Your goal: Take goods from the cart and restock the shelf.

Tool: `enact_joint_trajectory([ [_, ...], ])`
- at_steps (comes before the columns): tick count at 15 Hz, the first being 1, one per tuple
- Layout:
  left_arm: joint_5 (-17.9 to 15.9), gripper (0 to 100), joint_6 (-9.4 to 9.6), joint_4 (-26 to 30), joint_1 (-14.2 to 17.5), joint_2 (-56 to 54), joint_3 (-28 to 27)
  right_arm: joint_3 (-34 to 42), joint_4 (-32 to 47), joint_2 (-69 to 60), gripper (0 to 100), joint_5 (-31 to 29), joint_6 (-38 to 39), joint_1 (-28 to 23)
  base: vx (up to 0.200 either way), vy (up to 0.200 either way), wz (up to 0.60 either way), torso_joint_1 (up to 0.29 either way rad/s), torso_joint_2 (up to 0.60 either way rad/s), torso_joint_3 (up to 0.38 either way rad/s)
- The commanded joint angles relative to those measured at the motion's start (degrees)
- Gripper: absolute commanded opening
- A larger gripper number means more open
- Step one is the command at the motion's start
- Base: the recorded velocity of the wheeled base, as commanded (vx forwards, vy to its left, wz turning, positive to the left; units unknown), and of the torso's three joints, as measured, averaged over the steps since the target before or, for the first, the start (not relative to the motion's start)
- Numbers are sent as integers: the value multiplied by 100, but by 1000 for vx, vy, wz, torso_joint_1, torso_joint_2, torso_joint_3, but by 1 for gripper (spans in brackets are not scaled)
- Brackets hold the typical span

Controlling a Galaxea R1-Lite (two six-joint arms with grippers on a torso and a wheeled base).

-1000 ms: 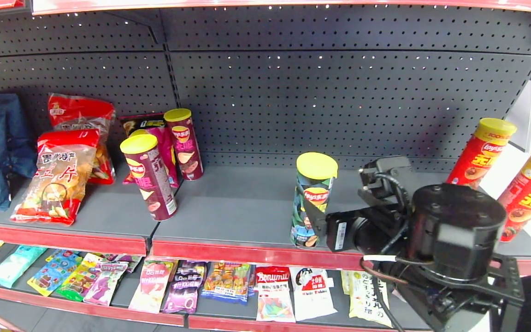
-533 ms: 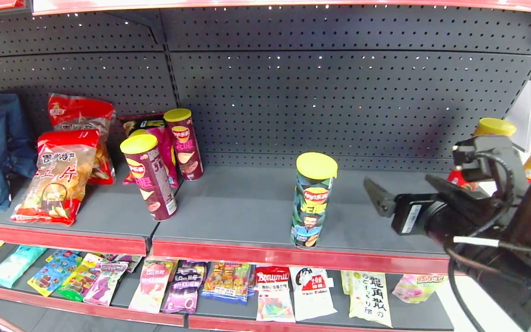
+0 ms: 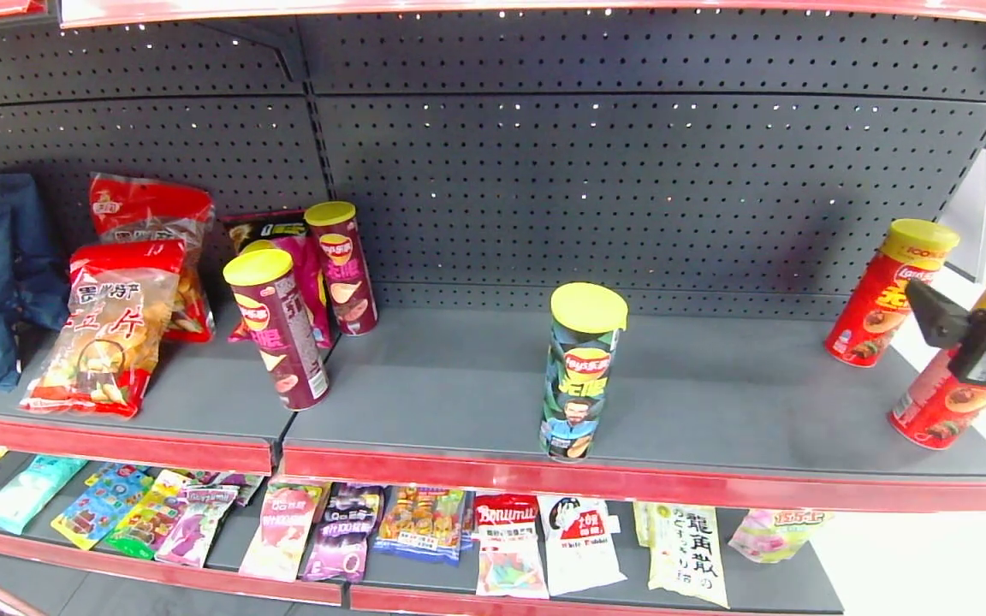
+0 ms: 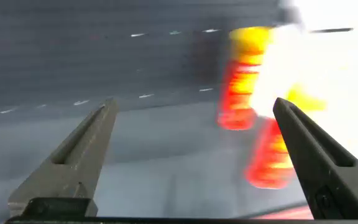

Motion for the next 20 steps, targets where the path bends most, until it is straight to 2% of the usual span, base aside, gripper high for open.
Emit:
enact_joint_trajectory([
  [1,-14,0,0,1,-7,24,10,730,37,-1003,100,870,-339,-1170,0,0,0,0,0,0],
  [2,-23,0,0,-7,-7,24,10,1020,37,-1250,100,1423,-454,-1469,0,0,0,0,0,0],
  [4,-111,0,0,-16,-16,32,-16,1494,37,-1487,100,2162,-445,-1671,0,0,0,0,0,0],
  [6,-120,0,-35,-34,-7,24,-8,2004,37,-1469,100,2504,47,-1592,0,0,0,0,0,0],
  [8,-120,0,-88,-43,-7,15,-25,2127,213,-1522,100,2970,162,-1531,0,0,0,0,0,0],
  [10,-120,0,-167,-60,-7,24,-43,2118,301,-1742,100,3067,100,-1531,0,0,0,0,0,0],
  [11,-138,0,-255,-210,-16,41,-43,2109,643,-2454,100,3049,-331,-1566,0,0,0,0,0,0],
  [12,-138,0,-308,-236,-7,50,-43,2057,1074,-2919,100,3041,-357,-1584,0,0,0,0,0,0],
  [15,-146,0,-334,-245,-7,24,-34,2022,3131,-4704,100,3067,-366,-1548,0,0,0,0,0,0],
  [16,-146,0,-334,-245,-16,41,-60,1872,4194,-5495,100,3076,-339,-1548,0,0,0,0,0,0],
  [17,-138,0,-334,-254,-7,68,-69,1828,4660,-5829,100,3076,-339,-1548,0,0,0,0,0,0],
  [18,-120,0,-334,-306,-7,147,-78,1811,5469,-6541,100,3102,-331,-1531,0,0,0,0,0,0],
  [20,-111,0,-352,-737,-7,428,-52,1749,5662,-6813,100,3190,-49,-1381,0,0,0,0,0,0],
])
